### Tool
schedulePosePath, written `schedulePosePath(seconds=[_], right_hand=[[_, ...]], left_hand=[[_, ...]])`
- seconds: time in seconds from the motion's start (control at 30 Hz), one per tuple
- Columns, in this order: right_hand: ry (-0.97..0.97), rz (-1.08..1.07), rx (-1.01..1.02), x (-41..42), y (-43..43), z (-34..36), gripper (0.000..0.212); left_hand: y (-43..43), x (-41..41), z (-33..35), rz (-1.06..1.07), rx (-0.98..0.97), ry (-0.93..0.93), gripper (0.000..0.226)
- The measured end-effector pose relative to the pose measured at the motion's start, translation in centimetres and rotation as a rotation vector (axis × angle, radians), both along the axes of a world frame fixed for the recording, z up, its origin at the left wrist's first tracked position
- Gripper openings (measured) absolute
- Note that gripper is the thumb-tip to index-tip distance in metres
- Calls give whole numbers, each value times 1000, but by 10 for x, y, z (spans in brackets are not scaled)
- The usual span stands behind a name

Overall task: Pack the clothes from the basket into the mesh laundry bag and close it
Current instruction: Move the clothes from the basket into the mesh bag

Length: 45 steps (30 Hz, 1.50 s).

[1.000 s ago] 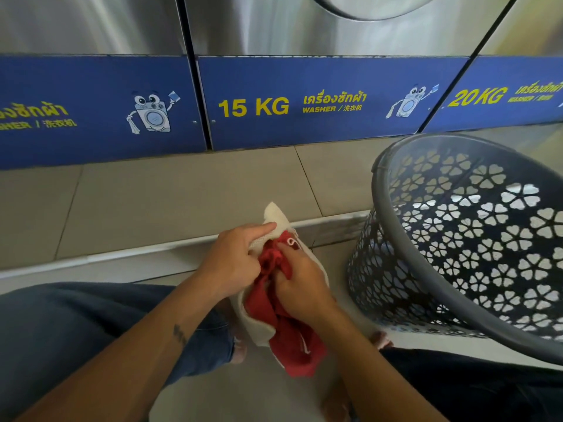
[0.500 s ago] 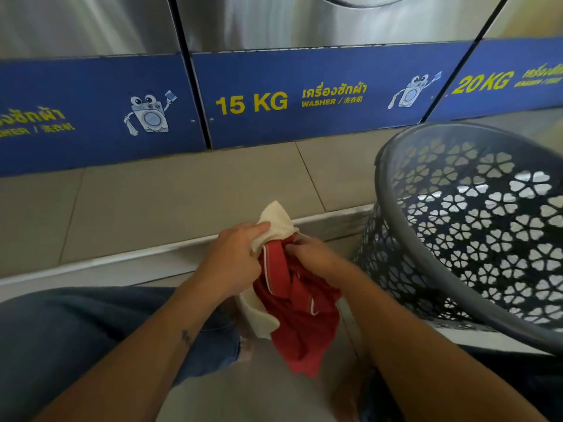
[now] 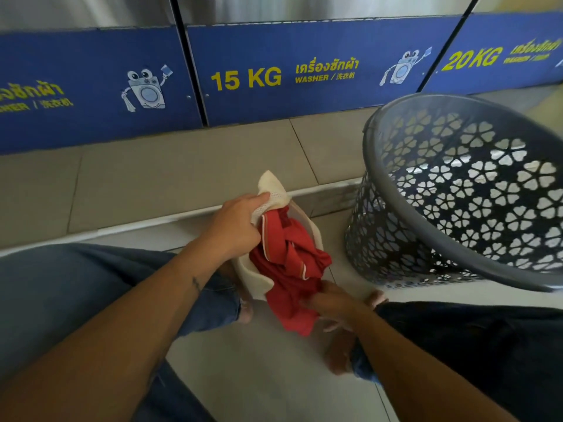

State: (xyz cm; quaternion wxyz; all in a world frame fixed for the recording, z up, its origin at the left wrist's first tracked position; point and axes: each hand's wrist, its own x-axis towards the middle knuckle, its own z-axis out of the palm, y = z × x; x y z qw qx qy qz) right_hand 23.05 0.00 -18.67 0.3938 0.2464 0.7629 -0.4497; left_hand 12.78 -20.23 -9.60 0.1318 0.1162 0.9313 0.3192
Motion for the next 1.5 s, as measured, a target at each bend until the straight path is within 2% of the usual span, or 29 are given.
schedulePosePath(seconds=[0.1, 0.17, 0.23, 0.27, 0.33, 0.37, 0.4, 0.47, 0.5, 0.57, 0.7, 0.77, 0.83, 0.93, 1.0, 1.1, 1.17, 1.23, 1.27, 1.33, 1.5], right_hand=[[53, -218, -64, -8, 2, -2, 38], [121, -266, -123, -23, 8, 11, 28], [262, -297, -80, -38, 10, 28, 15], [379, -297, 10, -45, 11, 36, 13], [613, -291, 204, -54, 7, 50, 12], [720, -304, 240, -53, 1, 55, 13], [808, -332, 217, -50, -7, 60, 17], [910, -345, 29, -43, -27, 64, 35], [926, -301, -59, -41, -36, 57, 44], [910, -146, -98, -36, -49, 39, 53], [658, 202, -32, -33, -48, -1, 64], [553, 255, 10, -36, -40, -13, 69], [495, 258, 65, -42, -30, -18, 73], [460, 249, 136, -53, -17, -16, 67], [538, 230, 160, -57, -11, -8, 63], [748, 142, 286, -49, -10, 5, 42], [870, 111, 454, -36, -10, 5, 52], [792, 80, 554, -29, -12, 6, 76], [702, 47, 512, -27, -12, 5, 85], [579, -6, 347, -26, -14, 3, 88], [735, -35, 93, -31, -28, 19, 68]], left_hand=[[-1, -2, -3, 4, -7, 21, 70], [-2, -5, -6, 12, 2, 22, 68], [-2, -7, -7, 13, 23, 35, 64], [-2, -8, -9, 14, 30, 45, 64], [-2, -11, -12, 29, 38, 55, 67], [-3, -12, -13, 43, 48, 51, 69], [-3, -12, -14, 55, 61, 47, 70], [-4, -13, -15, 67, 85, 43, 71], [-4, -13, -15, 70, 91, 41, 71], [-6, -13, -15, 72, 87, 41, 70], [-12, -10, -18, 68, 77, 29, 61], [-12, -9, -18, 72, 87, 35, 60], [-9, -8, -18, 58, 88, 50, 63], [-4, -8, -17, 13, 73, 71, 69], [-2, -9, -18, -3, 56, 74, 70], [-4, -11, -17, 24, 26, 79, 69], [-7, -11, -16, 42, 21, 79, 68], [-8, -10, -15, 47, 14, 75, 69], [-8, -9, -15, 47, 10, 72, 69], [-7, -7, -13, 42, 10, 70, 71], [-7, -8, -18, 23, 52, 22, 72]])
